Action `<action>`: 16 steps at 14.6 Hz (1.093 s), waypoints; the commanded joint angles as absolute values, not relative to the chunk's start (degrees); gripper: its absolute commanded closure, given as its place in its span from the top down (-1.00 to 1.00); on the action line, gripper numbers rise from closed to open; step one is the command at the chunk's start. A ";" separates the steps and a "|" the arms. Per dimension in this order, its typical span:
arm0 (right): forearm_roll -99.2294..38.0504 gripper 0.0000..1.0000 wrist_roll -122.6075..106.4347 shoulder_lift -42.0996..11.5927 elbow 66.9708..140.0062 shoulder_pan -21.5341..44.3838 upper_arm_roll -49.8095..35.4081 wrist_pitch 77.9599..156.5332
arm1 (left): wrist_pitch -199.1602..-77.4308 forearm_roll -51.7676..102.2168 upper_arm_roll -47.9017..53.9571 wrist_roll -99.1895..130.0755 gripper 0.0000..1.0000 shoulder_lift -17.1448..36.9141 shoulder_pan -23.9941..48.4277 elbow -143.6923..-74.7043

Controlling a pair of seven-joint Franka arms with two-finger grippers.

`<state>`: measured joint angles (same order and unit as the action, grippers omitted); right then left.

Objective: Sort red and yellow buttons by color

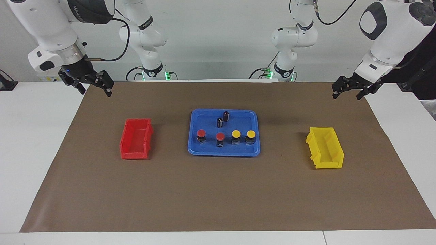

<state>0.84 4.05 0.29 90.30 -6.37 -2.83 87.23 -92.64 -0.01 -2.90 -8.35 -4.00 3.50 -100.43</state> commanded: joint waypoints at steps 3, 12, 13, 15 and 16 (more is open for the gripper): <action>-0.26 1.00 3.08 0.97 90.97 -6.94 -3.08 87.98 | -93.96 -0.44 -2.99 -8.70 1.00 -5.71 3.43 -102.39; 0.00 1.00 3.60 0.09 90.44 -5.02 -3.69 88.86 | -87.10 -0.44 -2.90 -8.96 1.00 -7.73 3.34 -97.03; 0.00 1.00 4.82 -0.61 89.48 -2.83 -3.69 88.94 | -87.01 -0.44 -2.99 -8.96 1.00 -7.82 3.25 -97.29; 0.09 1.00 13.40 -4.99 87.28 3.66 -3.78 92.79 | -87.88 -0.53 -2.90 -8.70 1.00 -8.00 3.51 -97.03; 0.52 1.00 17.80 -6.84 87.19 6.91 -3.78 94.81 | -87.80 -0.53 -2.81 -8.79 1.00 -8.00 3.69 -97.03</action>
<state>0.54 10.41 -1.88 89.84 1.30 -3.63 91.95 -88.08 -0.01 -2.95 -8.35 -7.56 3.48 -97.21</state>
